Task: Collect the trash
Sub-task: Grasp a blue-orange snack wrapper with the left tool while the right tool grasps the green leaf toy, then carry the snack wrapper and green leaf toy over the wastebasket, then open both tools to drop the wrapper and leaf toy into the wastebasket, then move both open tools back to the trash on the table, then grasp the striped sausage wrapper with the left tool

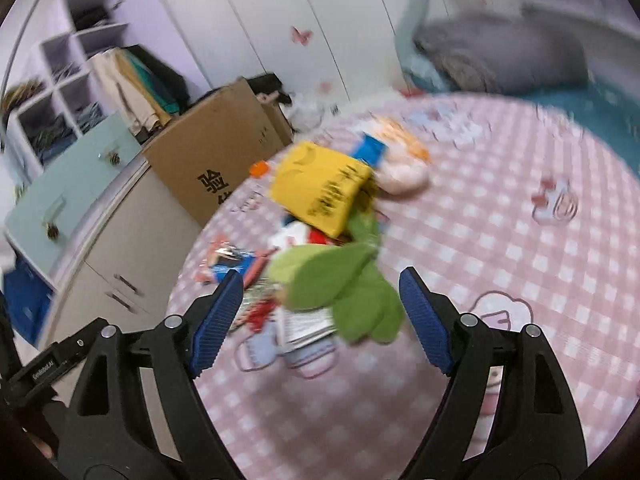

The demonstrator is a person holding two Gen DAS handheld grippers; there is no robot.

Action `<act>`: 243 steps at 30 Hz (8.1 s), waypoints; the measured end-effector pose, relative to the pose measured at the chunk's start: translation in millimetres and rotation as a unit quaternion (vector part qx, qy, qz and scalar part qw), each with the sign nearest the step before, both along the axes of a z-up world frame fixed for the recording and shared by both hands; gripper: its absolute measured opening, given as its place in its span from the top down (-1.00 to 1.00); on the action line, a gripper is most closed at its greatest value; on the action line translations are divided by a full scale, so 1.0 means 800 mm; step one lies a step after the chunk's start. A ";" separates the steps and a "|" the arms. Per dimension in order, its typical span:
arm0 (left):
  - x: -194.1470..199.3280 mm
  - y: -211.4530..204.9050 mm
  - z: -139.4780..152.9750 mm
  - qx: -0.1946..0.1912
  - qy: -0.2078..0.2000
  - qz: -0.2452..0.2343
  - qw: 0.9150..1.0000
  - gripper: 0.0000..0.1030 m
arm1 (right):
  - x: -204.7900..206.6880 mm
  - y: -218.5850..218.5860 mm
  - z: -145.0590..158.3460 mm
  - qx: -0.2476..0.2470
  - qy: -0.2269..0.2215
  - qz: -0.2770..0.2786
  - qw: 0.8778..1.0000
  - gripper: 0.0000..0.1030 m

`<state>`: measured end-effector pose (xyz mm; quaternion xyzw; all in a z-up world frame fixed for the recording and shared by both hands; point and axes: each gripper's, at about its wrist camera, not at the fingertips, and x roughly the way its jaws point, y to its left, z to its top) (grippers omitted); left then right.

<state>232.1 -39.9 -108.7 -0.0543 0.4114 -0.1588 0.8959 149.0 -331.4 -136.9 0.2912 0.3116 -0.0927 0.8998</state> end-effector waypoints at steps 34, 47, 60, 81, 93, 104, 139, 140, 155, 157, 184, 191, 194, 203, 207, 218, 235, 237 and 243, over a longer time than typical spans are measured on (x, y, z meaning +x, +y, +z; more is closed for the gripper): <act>0.087 -0.155 -0.048 0.007 0.070 -0.037 0.997 0.60 | -0.015 -0.055 0.026 0.014 -0.064 0.008 0.998 0.89; 0.045 -0.125 0.002 -0.029 0.013 -0.032 0.999 0.62 | 0.023 -0.041 -0.024 -0.011 0.042 0.003 0.999 0.10; 0.010 -0.085 0.046 -0.076 -0.016 -0.044 0.996 0.62 | -0.036 -0.019 0.084 -0.043 -0.064 0.005 0.997 0.81; -0.024 0.139 0.009 -0.084 -0.015 0.061 0.994 0.62 | 0.060 0.251 0.061 -0.057 -0.026 0.241 0.969 0.80; -0.008 0.338 -0.115 -0.073 0.075 0.226 0.968 0.62 | 0.149 0.450 -0.045 -0.078 0.040 0.374 0.923 0.76; 0.017 0.387 -0.170 -0.032 0.113 0.276 0.954 0.62 | 0.187 0.503 -0.125 -0.106 0.082 0.380 0.915 -0.35; 0.058 0.304 -0.144 0.029 0.092 0.234 0.967 -0.65 | 0.157 0.414 -0.086 -0.097 0.033 0.294 0.950 -0.43; 0.054 0.302 -0.142 0.030 0.090 0.233 0.968 -0.65 | 0.154 0.411 -0.083 -0.095 0.032 0.294 0.951 -0.43; -0.004 0.228 -0.042 0.012 0.014 0.184 0.983 -0.68 | 0.083 0.319 0.009 -0.076 -0.032 0.251 0.964 -0.51; -0.009 0.205 -0.026 0.016 -0.001 0.166 0.986 -0.68 | 0.071 0.295 0.024 -0.078 -0.042 0.235 0.968 -0.53; -0.006 -0.159 -0.038 0.162 -0.060 -0.229 0.958 -0.06 | -0.029 -0.005 0.014 -0.077 0.008 0.040 0.996 -0.61; 0.006 -0.182 -0.061 0.188 -0.055 -0.276 0.941 0.13 | -0.024 -0.012 0.000 -0.070 0.019 0.042 0.996 -0.61; 0.009 -0.178 -0.059 0.158 -0.045 -0.283 0.945 0.54 | -0.021 -0.010 -0.002 -0.071 0.022 0.046 0.996 -0.61; 0.018 -0.140 -0.055 0.058 -0.010 -0.265 0.962 0.97 | -0.011 0.025 0.010 -0.100 0.019 0.081 0.992 -0.60; 0.016 -0.123 -0.058 0.046 -0.009 -0.238 0.970 0.97 | -0.006 0.039 0.010 -0.108 0.023 0.094 0.989 -0.60; 0.025 -0.083 -0.046 0.025 -0.015 -0.190 0.981 0.70 | 0.003 0.052 0.005 -0.093 0.031 0.106 0.989 -0.60; 0.032 -0.138 -0.070 0.114 -0.045 -0.227 0.966 0.65 | -0.006 0.005 -0.003 -0.081 0.037 0.060 0.994 -0.60; 0.032 -0.130 -0.069 0.086 -0.036 -0.214 0.972 0.68 | -0.004 0.002 -0.005 -0.076 0.040 0.059 0.995 -0.61; 0.039 -0.099 -0.053 0.011 -0.027 -0.168 0.985 0.71 | 0.027 0.018 -0.016 -0.070 0.065 0.094 0.991 -0.61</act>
